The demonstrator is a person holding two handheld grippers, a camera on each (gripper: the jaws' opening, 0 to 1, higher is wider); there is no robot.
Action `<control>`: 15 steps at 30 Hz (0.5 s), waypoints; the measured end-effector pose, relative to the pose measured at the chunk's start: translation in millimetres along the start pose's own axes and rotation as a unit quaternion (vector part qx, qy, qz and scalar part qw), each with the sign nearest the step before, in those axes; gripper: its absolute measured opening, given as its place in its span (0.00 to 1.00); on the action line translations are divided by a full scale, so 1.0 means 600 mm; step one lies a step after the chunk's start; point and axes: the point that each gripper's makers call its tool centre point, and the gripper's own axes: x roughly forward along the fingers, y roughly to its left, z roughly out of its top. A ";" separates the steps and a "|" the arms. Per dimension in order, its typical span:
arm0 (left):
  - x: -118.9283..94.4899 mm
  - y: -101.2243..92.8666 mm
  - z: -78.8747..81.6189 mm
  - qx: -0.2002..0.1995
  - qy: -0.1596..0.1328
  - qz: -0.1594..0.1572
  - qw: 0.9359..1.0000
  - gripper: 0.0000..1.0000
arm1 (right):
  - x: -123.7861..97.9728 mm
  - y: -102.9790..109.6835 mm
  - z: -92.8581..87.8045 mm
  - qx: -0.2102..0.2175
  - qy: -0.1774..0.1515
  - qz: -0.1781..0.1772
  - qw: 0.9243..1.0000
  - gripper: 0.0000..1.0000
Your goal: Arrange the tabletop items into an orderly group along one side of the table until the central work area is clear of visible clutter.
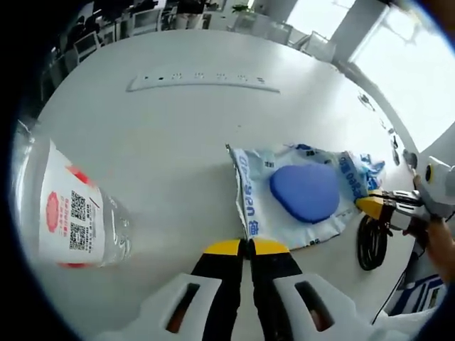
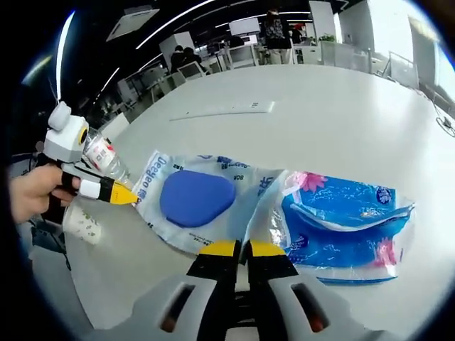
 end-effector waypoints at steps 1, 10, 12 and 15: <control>0.000 0.000 -0.001 -0.001 0.001 0.000 1.000 0.00 | 0.000 0.000 0.000 -0.001 0.000 0.000 1.000 0.02; 0.002 0.004 -0.006 -0.005 0.002 0.008 1.000 0.02 | 0.000 -0.007 -0.001 -0.013 0.006 -0.009 1.000 0.07; 0.002 0.005 -0.008 -0.015 0.000 0.009 1.000 0.03 | -0.001 -0.004 -0.001 -0.012 0.005 -0.007 1.000 0.09; 0.001 0.004 -0.010 -0.013 0.000 0.009 1.000 0.03 | 0.000 -0.004 -0.004 -0.022 0.007 -0.008 1.000 0.11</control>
